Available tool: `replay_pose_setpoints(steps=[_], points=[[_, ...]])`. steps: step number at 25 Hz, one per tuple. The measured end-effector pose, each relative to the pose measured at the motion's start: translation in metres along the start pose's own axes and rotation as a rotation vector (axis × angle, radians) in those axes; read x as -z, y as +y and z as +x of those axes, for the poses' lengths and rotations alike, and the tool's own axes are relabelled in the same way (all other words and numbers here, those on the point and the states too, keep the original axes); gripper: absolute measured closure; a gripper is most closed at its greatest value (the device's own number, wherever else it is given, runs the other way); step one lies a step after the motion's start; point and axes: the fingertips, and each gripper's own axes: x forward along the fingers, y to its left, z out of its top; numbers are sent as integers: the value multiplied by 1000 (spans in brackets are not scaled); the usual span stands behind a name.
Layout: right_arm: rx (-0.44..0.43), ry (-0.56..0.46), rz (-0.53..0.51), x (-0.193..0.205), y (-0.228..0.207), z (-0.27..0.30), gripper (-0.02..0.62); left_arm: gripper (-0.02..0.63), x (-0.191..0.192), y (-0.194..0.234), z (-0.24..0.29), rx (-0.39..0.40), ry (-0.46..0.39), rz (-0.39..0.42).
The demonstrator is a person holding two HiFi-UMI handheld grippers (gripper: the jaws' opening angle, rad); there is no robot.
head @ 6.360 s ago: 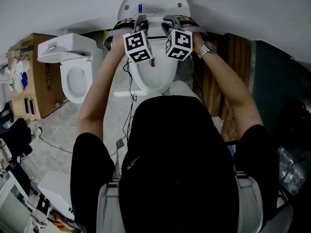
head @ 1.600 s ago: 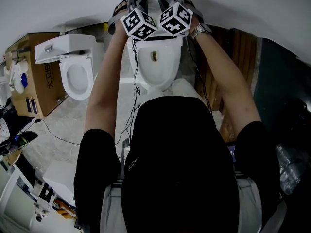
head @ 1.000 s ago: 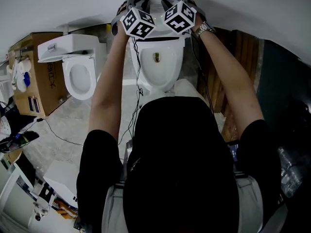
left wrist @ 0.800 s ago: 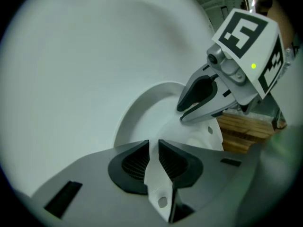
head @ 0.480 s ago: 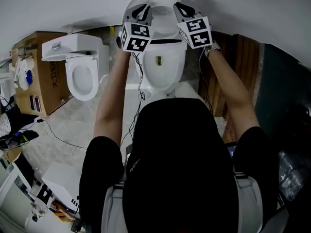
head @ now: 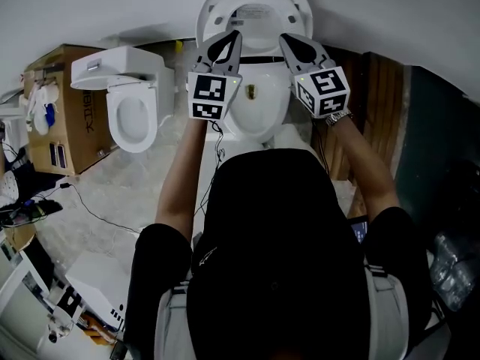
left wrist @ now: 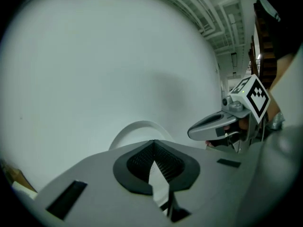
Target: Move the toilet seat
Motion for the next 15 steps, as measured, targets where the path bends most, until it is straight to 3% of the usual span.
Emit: replay_pose_setpoints(steps=[7, 15], points=[[1, -69, 29, -16, 41, -56, 581, 597, -14, -32, -66, 48, -88, -83], [31, -136, 65, -34, 76, -119, 581, 597, -14, -52, -136, 50, -129, -80]])
